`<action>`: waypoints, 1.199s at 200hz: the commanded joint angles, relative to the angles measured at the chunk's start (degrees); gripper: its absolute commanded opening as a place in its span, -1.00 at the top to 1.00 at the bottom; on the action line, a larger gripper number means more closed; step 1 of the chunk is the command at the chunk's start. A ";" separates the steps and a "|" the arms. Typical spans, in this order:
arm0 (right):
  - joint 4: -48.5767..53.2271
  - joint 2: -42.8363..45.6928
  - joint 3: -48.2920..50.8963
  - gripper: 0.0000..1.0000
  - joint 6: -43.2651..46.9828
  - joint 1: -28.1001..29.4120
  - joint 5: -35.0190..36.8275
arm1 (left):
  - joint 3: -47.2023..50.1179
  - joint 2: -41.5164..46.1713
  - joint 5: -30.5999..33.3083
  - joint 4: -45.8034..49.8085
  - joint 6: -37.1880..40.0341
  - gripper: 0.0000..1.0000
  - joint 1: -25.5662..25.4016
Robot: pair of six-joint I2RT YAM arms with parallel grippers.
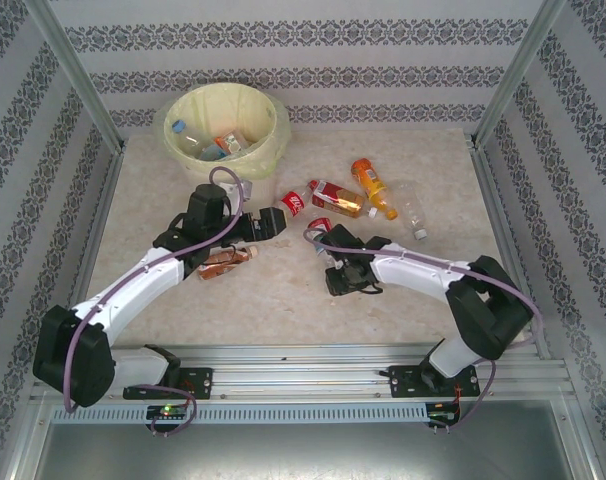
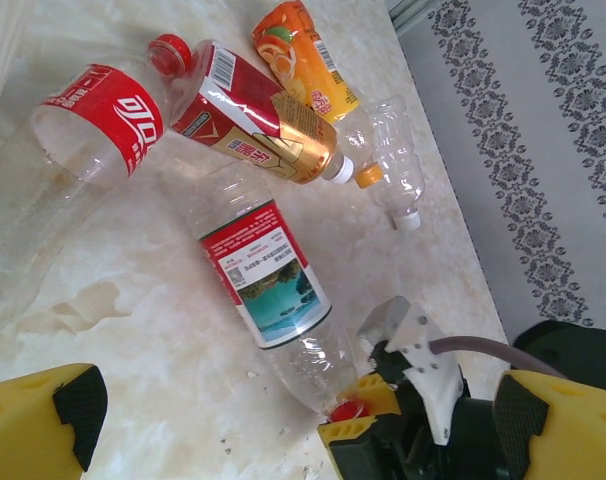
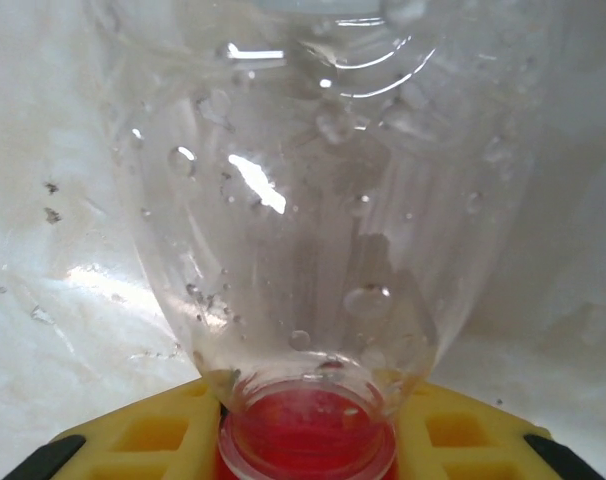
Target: Put the plastic bottles in the bin
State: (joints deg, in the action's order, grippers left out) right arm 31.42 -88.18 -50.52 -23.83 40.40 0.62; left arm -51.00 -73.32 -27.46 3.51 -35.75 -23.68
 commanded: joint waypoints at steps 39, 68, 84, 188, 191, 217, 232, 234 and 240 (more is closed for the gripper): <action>-3.38 10.19 1.07 0.35 3.90 -1.93 -6.33 | 1.06 -4.98 -5.85 -14.80 -9.87 -1.00 -0.87; -3.52 13.29 -0.42 0.35 5.17 -2.13 -9.78 | 0.84 -7.89 -7.67 -21.32 -14.39 -1.00 -0.95; -4.21 14.75 -0.87 0.35 5.42 -2.09 -12.05 | 0.50 -9.33 -7.83 -23.96 -15.95 -1.00 -1.10; -6.92 21.67 0.85 0.35 6.23 -1.64 -22.13 | -4.43 -16.59 -8.90 -33.49 -21.46 -0.86 -2.68; -6.90 21.65 0.94 0.35 6.25 -1.66 -22.13 | -4.45 -16.71 -8.92 -33.86 -21.63 -0.83 -2.70; -6.99 21.41 1.29 0.35 6.44 -1.56 -22.12 | -4.74 -16.86 -9.36 -34.75 -22.19 -0.65 -2.89; -6.90 21.04 1.39 0.35 6.49 -1.58 -21.85 | -4.67 -16.55 -9.52 -34.71 -22.30 -0.47 -2.88; -6.90 20.90 1.44 0.35 6.51 -1.61 -21.77 | -4.62 -16.52 -9.47 -34.73 -22.27 -0.44 -2.87; -6.98 20.78 1.48 0.35 6.52 -1.61 -21.64 | -4.59 -16.36 -9.54 -34.62 -22.26 -0.40 -2.86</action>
State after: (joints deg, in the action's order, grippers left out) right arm 25.85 -67.48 -49.74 -18.63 38.50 -20.08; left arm -53.91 -89.52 -35.99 -27.05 -57.25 -25.87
